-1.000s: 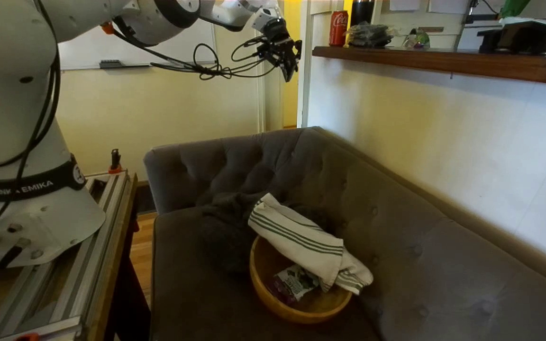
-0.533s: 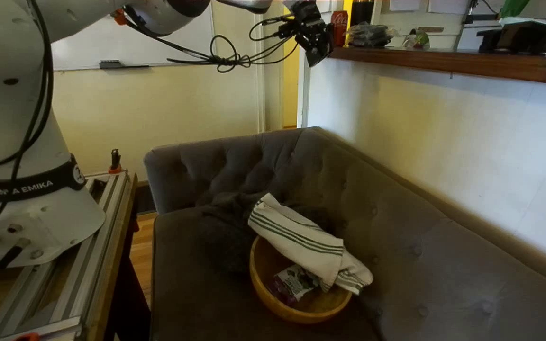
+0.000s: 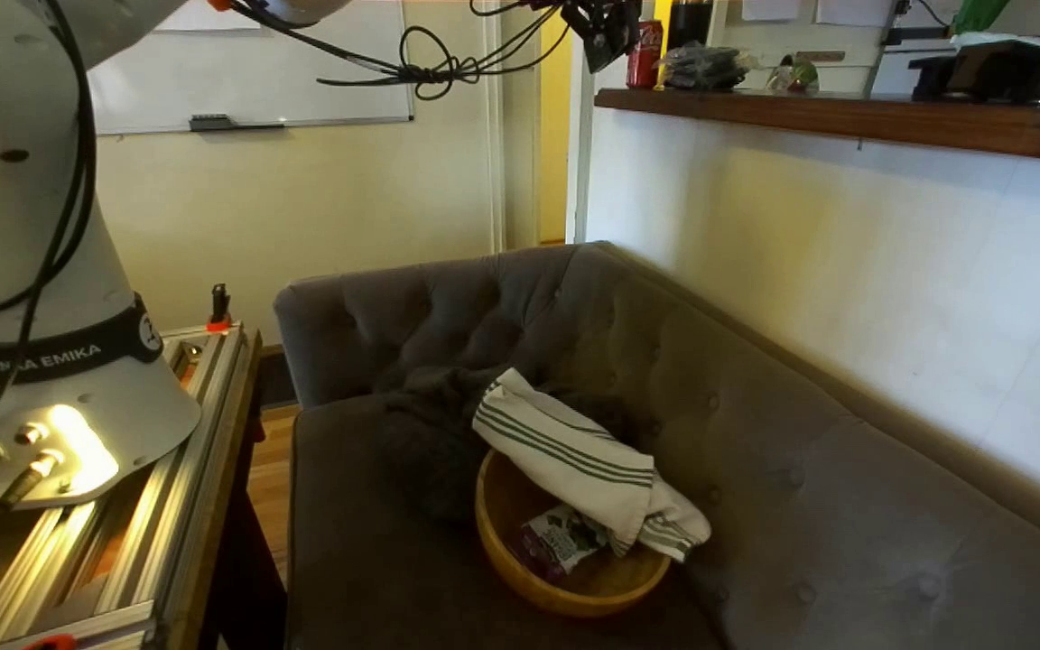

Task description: Put the black remote control on the counter above the sofa.

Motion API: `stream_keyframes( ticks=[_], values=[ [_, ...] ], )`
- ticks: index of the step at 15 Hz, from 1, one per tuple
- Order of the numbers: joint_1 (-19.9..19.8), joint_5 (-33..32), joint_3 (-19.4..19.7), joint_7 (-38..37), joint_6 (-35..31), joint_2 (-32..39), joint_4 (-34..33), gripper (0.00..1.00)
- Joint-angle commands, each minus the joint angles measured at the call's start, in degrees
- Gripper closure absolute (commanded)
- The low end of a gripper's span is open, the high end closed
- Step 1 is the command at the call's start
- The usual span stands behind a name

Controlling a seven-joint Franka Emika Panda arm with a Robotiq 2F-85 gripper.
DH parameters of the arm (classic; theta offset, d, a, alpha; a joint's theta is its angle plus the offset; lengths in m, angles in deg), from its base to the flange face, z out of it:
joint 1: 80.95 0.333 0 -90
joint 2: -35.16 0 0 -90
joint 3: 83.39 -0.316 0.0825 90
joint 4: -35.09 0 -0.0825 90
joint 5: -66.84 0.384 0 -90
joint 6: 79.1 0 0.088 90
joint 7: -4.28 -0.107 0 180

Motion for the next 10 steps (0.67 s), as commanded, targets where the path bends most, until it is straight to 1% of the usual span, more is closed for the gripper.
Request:
stream_keyframes(
  ticks=[1, 3, 5, 8, 10],
  values=[
    [-0.77, 1.88, -2.72, 0.26, -0.73, -0.11, 0.1, 0.92],
    [-2.77, 4.61, -5.07, 0.56, -1.36, -0.85, 0.35, 0.92],
    [-4.61, 6.67, -6.49, -0.06, -1.42, -1.48, 0.35, 0.92],
    [-8.77, 10.0, -8.47, -0.99, -3.17, -2.58, -0.01, 0.92],
    [-10.87, 10.86, -8.29, -4.86, -6.28, -2.47, -0.05, 0.92]
  ],
)
